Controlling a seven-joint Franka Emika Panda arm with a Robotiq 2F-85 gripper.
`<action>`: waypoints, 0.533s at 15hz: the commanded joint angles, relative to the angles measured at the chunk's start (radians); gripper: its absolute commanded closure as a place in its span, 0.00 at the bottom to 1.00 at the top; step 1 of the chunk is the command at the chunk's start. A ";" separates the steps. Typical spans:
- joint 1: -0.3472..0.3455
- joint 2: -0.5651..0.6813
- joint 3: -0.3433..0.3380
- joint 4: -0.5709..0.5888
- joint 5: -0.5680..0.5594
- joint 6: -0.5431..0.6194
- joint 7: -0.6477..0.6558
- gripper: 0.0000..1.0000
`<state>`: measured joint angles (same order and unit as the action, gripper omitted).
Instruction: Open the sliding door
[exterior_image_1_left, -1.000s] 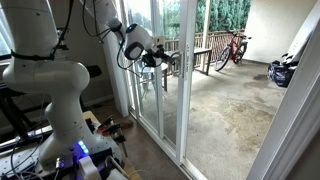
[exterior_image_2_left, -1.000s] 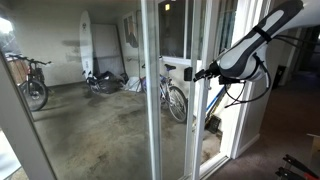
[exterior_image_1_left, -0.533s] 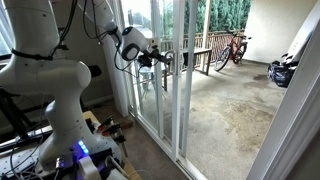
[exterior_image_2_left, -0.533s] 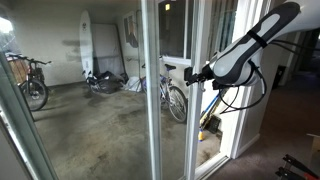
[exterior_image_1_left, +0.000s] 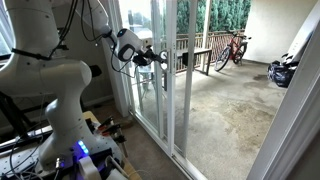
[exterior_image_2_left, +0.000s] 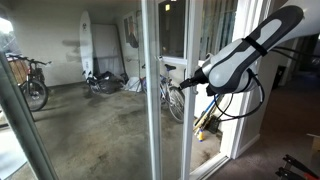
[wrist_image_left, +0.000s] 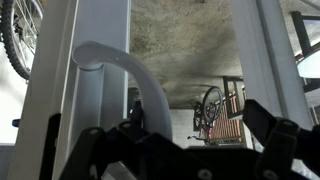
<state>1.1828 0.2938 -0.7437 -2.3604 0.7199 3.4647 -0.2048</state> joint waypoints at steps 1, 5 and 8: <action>0.103 0.015 -0.031 -0.007 0.021 0.000 0.043 0.00; 0.243 -0.056 -0.158 -0.123 0.010 -0.003 0.021 0.00; 0.363 -0.109 -0.262 -0.202 0.000 -0.007 0.029 0.00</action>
<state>1.4227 0.2838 -0.9112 -2.4610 0.7198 3.4576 -0.1820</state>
